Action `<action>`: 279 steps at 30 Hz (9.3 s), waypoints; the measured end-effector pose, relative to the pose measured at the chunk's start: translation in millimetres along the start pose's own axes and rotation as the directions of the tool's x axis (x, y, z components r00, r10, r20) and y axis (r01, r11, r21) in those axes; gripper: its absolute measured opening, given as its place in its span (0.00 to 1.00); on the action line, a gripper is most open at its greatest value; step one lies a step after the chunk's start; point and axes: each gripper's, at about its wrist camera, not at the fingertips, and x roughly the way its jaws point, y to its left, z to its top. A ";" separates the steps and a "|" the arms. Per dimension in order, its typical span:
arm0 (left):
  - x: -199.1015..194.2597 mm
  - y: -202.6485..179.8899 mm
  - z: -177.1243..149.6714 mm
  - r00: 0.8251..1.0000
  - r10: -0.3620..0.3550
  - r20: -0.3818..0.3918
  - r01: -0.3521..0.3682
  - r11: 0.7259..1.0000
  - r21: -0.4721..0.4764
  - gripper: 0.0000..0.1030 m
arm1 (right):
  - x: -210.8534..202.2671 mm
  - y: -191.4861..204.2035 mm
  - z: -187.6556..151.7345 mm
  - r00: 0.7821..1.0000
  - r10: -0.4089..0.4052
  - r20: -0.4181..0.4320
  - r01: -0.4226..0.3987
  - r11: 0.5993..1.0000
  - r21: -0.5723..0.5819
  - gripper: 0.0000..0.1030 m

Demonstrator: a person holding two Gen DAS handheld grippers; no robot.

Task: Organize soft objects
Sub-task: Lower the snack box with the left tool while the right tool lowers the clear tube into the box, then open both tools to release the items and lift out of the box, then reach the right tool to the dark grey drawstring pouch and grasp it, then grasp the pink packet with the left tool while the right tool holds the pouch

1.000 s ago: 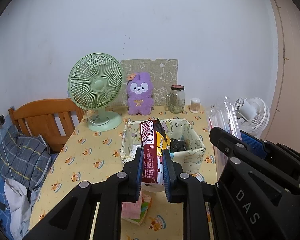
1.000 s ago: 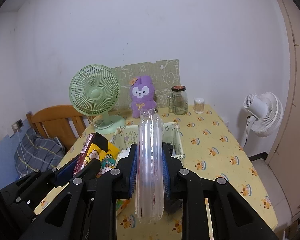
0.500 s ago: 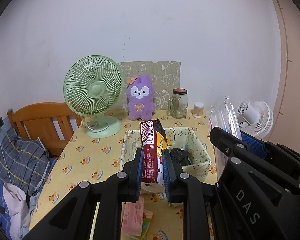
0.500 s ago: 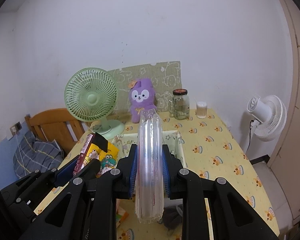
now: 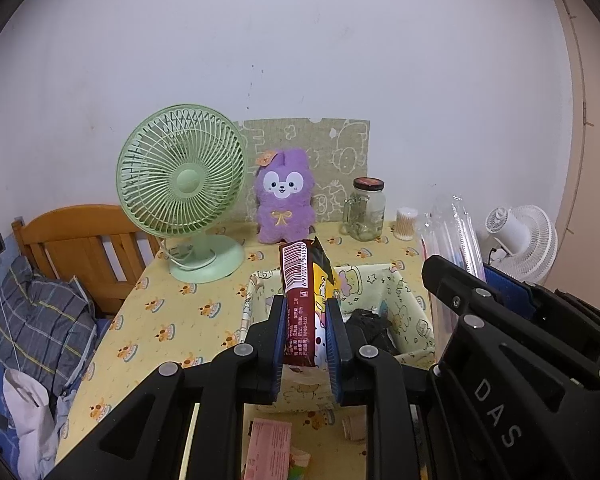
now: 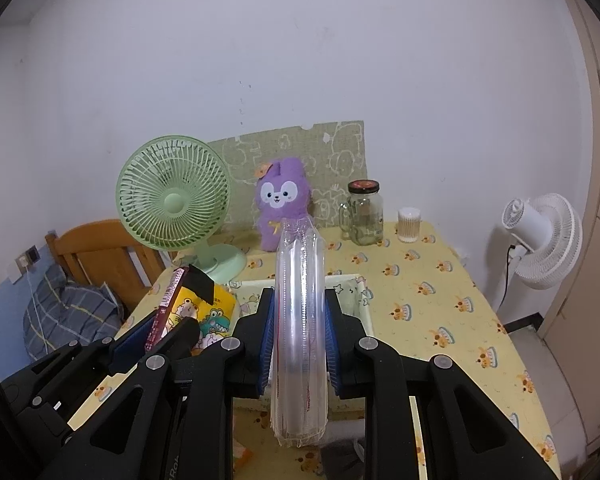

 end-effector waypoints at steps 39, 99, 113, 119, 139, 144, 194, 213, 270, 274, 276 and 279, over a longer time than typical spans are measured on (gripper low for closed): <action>115.6 4.3 -1.5 0.984 -0.042 -0.174 0.040 0.999 -0.015 0.63 | 113.0 -19.4 -1.2 0.991 -0.013 -0.136 0.014 1.000 0.000 0.25; 18.1 6.6 -1.3 0.997 -0.032 -0.066 0.031 0.999 -0.010 0.98 | 26.0 3.3 3.1 0.997 0.026 -0.066 -0.029 0.999 -0.037 0.89; -16.7 2.7 -11.4 0.998 -0.042 -0.052 0.042 0.999 -0.007 1.00 | -12.8 6.5 -5.3 0.999 0.019 -0.048 -0.021 0.999 -0.046 0.97; -26.7 1.3 -17.5 0.997 -0.061 -0.050 0.060 0.998 -0.009 1.00 | -26.9 7.9 -12.4 0.999 0.009 -0.047 -0.011 0.999 -0.046 0.98; -42.1 -8.4 -51.2 0.997 -0.069 -0.047 0.069 0.998 0.013 1.00 | -47.0 3.0 -47.0 0.997 -0.039 -0.063 0.035 0.997 -0.065 0.98; -40.9 -9.7 -63.3 0.996 -0.072 -0.051 0.073 0.997 0.016 1.00 | -45.3 -0.3 -59.3 0.997 -0.038 -0.072 0.034 0.998 -0.055 0.98; 53.9 -36.3 -141.9 0.963 0.018 -0.267 0.001 0.998 0.069 0.97 | 61.9 -47.1 -149.6 0.948 -0.058 -0.313 0.068 0.998 0.019 0.78; 31.4 -22.1 -128.2 0.977 -0.002 -0.213 0.010 0.999 0.037 0.97 | 38.8 -33.5 -135.9 0.968 -0.037 -0.247 0.044 0.999 0.025 0.59; 45.8 24.3 -115.7 0.962 -0.004 -0.272 -0.011 0.998 -0.056 0.39 | 53.2 6.0 -118.7 0.970 -0.006 -0.241 0.018 0.999 0.046 0.59; 38.6 17.3 -113.0 0.965 -0.009 -0.262 -0.004 0.999 -0.050 0.39 | 43.7 1.0 -116.9 0.974 -0.007 -0.227 0.020 0.998 0.056 0.59; 35.4 14.2 -111.7 0.966 -0.017 -0.258 0.004 0.999 -0.051 0.39 | 37.1 -1.5 -115.8 0.977 -0.015 -0.213 0.028 0.998 0.058 0.59; 29.5 8.4 -109.0 0.969 -0.020 -0.247 0.009 0.999 -0.043 0.39 | 28.9 -6.8 -113.8 0.980 -0.015 -0.200 0.029 0.997 0.069 0.59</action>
